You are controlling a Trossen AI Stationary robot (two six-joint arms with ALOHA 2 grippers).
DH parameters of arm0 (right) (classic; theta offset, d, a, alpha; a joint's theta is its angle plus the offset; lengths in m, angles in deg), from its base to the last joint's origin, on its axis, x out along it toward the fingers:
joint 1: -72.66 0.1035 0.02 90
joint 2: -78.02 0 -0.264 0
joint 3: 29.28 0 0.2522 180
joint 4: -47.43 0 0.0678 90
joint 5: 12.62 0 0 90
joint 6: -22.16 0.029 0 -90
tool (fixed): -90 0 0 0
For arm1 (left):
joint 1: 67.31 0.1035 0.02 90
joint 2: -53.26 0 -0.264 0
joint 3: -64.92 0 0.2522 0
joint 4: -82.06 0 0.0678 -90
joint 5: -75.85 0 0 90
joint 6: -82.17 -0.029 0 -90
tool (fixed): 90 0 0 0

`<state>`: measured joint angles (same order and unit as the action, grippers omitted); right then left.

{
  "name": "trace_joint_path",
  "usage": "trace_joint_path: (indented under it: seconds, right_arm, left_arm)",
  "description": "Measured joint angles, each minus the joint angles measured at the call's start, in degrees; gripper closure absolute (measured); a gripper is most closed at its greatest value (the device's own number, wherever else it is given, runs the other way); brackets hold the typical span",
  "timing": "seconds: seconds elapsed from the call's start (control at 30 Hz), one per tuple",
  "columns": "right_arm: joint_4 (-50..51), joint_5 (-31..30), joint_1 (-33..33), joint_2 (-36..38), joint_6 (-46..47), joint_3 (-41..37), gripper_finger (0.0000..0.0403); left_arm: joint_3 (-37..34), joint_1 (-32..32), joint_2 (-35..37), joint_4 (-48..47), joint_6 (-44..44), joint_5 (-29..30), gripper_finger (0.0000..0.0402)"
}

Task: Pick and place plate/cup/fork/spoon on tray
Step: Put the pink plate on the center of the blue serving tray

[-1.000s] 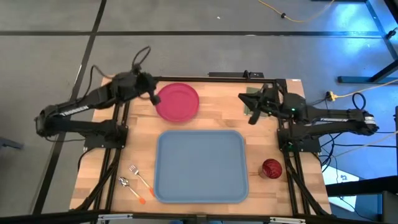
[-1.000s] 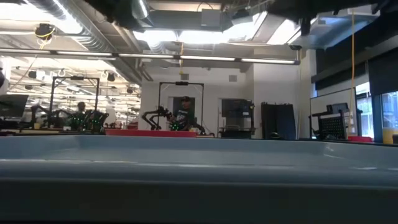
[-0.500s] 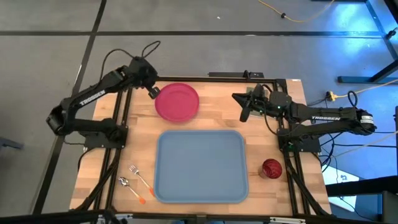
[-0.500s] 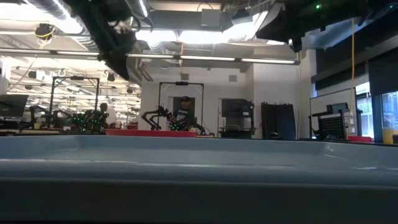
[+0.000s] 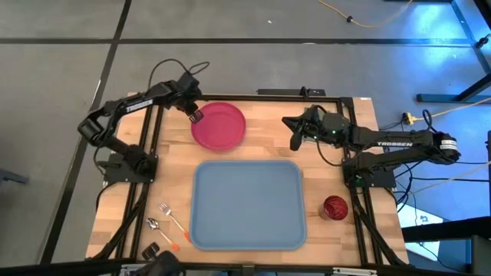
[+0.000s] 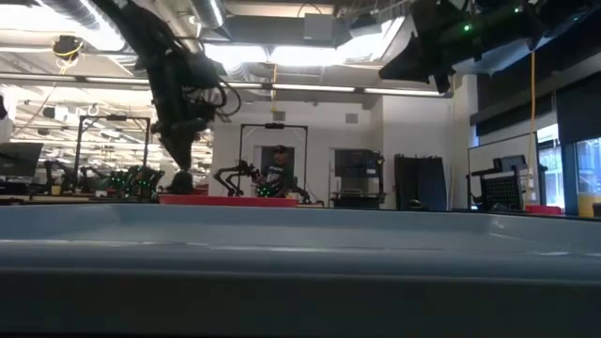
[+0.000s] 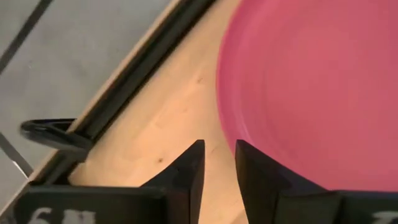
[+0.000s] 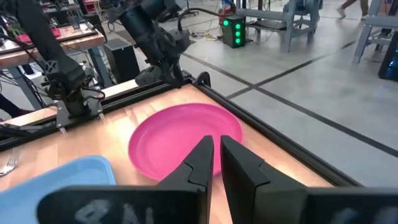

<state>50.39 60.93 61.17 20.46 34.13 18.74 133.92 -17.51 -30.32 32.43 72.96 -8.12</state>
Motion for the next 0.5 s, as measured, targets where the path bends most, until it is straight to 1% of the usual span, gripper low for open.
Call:
trace_joint_path:
  seconds: [0.17, 0.23, 0.33, 0.5]
  right_arm:
    - [0.01, 0.02, 0.01, -0.64, 0.0, 0.02, 0.0368]
    - [-0.14, 0.02, 0.01, -0.86, -0.01, 0.09, 0.0368]
    - [-0.09, 0.02, 0.0, -1.13, -0.09, 0.07, 0.0368]
    - [-0.04, 0.04, 0.02, -1.34, -0.14, 0.07, 0.0368]
  left_arm:
    - [0.0, 0.02, -3.36, -0.21, 0.78, -0.17, 0.03]
    - [0.0, 0.02, -4.28, -0.4, 2.36, -1.4, 0.0295]
    - [0.0, -0.04, -5.01, -0.38, 3.58, -3.8, 0.029]
    - [0.0, -0.04, -5.19, -0.54, 3.13, -3.6, 0.0286]
